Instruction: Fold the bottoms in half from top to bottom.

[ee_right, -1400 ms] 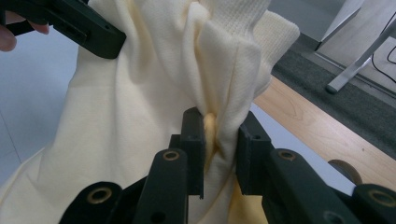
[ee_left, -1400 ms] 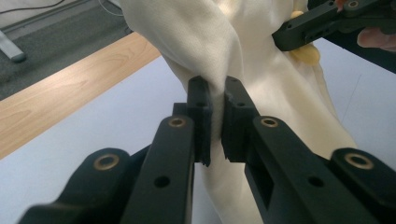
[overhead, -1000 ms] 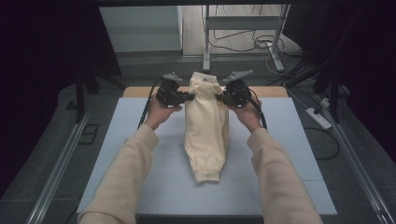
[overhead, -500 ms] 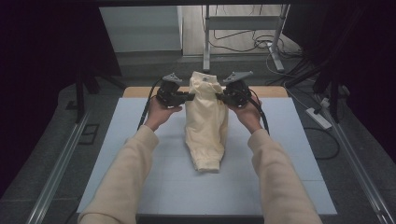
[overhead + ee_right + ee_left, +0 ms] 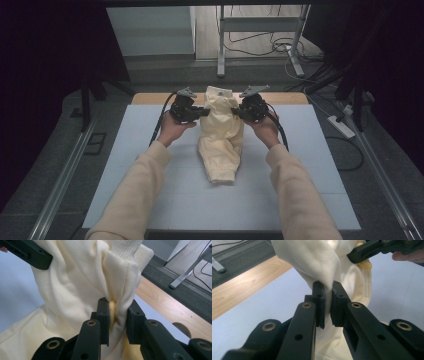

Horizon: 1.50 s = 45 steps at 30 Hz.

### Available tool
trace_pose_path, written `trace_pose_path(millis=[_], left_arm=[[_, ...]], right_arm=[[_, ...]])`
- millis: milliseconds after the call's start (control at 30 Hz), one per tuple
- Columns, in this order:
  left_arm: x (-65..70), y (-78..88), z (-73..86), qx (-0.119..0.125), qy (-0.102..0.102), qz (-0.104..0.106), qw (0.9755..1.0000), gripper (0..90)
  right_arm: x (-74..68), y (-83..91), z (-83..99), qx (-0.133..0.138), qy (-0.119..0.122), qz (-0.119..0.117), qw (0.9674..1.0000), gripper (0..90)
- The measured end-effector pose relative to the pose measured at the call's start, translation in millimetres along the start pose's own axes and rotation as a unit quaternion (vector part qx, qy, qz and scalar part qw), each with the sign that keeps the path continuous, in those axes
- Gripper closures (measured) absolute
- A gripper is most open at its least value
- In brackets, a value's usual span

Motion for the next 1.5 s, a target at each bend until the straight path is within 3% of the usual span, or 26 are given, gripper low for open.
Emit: trace_pose_path(millis=[467, 1033, 1500], left_arm=[[15.7, 0.1, 16.3, 0.0, -0.006, 0.012, 0.9999, 83.1], [18.5, 0.8, 27.6, -0.006, -0.003, 0.019, 0.9998, 83.1], [30.9, -3.3, 44.8, -0.012, -0.004, 0.033, 0.9994, 83.0]], right_arm=[[-10.9, 3.8, 18.7, 0.001, -0.004, -0.015, 0.9999, 75.1], [-21.2, 7.2, 26.8, -0.004, -0.002, -0.03, 0.9996, 75.1], [-30.5, 8.9, 46.9, -0.012, -0.006, -0.047, 0.9988, 75.0]])
Point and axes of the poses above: each handheld gripper's, and its own axes: y roughly backward along the jaws, z roughly out of its underside, x roughly to its right, the point moved 9 cm from there along -y, roughly forward along the jaws, and after that the axes turned 5 degrees about -y, right-handed, at the moved point
